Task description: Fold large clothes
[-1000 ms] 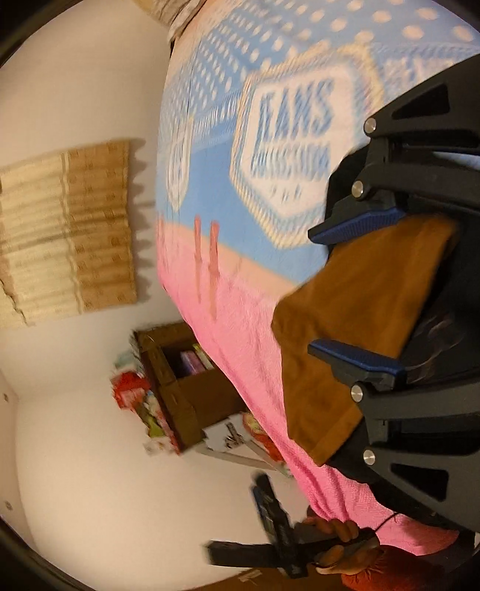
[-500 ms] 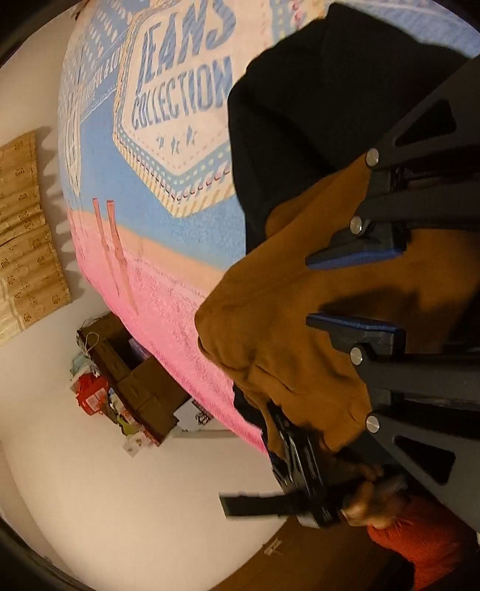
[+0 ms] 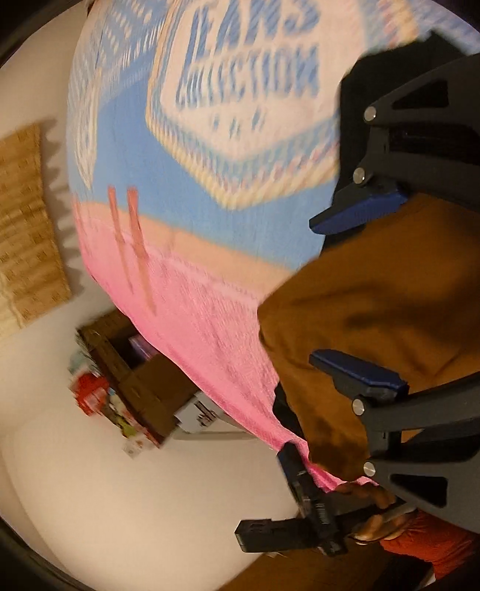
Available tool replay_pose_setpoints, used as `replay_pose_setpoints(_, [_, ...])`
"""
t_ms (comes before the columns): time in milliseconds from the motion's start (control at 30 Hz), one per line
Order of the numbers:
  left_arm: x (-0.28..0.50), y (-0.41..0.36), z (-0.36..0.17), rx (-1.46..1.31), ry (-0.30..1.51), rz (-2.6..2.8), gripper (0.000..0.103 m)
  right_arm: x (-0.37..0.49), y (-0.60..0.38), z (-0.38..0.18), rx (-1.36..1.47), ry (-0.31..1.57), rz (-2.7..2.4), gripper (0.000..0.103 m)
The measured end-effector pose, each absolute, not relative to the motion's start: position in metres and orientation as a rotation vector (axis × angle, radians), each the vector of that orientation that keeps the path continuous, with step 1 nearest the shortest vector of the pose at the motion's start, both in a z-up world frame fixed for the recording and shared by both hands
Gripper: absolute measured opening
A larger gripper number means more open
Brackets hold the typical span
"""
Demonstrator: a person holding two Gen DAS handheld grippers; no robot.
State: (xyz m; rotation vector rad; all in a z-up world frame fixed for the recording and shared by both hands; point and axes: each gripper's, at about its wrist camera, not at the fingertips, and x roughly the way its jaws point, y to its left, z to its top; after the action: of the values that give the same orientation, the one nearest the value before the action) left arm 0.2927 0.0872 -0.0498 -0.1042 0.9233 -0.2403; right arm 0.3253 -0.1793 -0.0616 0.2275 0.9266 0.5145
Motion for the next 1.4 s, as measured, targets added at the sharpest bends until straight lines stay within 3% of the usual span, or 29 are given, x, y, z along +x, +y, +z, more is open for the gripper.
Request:
replay_pose_setpoints(67, [0.289, 0.081, -0.059, -0.074, 0.936, -0.241, 0.103, 0.336, -0.155, -0.073, 0.139, 0.977, 0.507, 0.064])
replay_pose_setpoints(133, [0.287, 0.075, -0.063, -0.031, 0.941, -0.224, 0.103, 0.329, -0.139, -0.068, 0.073, 0.933, 0.54, 0.023])
replay_pose_setpoints(167, [0.286, 0.074, -0.063, -0.019, 0.931, -0.224, 0.103, 0.321, -0.137, -0.062, 0.073, 0.895, 0.572, 0.01])
replay_pose_setpoints(267, [0.277, 0.071, -0.06, 0.018, 0.892, -0.22, 0.103, 0.286, -0.147, -0.044, 0.139, 0.829, 0.767, 0.01])
replay_pose_setpoints(400, [0.269, 0.07, -0.063, 0.068, 0.872, -0.215, 0.103, 0.26, -0.16, -0.064, 0.147, 0.961, 0.797, 0.01])
replay_pose_setpoints(567, [0.277, 0.053, -0.07, 0.178, 0.888, -0.131, 0.103, 0.289, -0.183, -0.091, 0.256, 1.003, 0.611, 0.007])
replay_pose_setpoints(700, [0.291, 0.041, -0.078, 0.231, 0.87, -0.091, 0.103, 0.317, -0.155, -0.1, 0.013, 0.96, 0.466, 0.006])
replay_pose_setpoints(800, [0.306, 0.037, -0.079, 0.222, 0.866, -0.081, 0.103, 0.337, -0.164, -0.102, 0.055, 0.943, 0.473, 0.007])
replay_pose_setpoints(967, [0.305, 0.043, -0.078, 0.174, 0.868, -0.107, 0.103, 0.332, -0.181, -0.086, 0.182, 0.95, 0.523, 0.011])
replay_pose_setpoints(1133, [0.303, 0.046, -0.077, 0.146, 0.869, -0.113, 0.103, 0.272, -0.226, -0.032, 0.262, 0.777, 0.435, 0.011])
replay_pose_setpoints(1267, [0.301, 0.044, -0.076, 0.154, 0.865, -0.114, 0.103, 0.246, -0.223, -0.034, 0.131, 0.807, 0.414, 0.011])
replay_pose_setpoints(1367, [0.293, 0.049, -0.074, 0.165, 0.884, -0.152, 0.103, 0.252, -0.209, -0.091, -0.082, 0.964, 0.343, 0.011])
replay_pose_setpoints(1400, [0.29, 0.053, -0.074, 0.167, 0.887, -0.159, 0.103, 0.24, -0.213, -0.09, -0.111, 0.837, 0.383, 0.011])
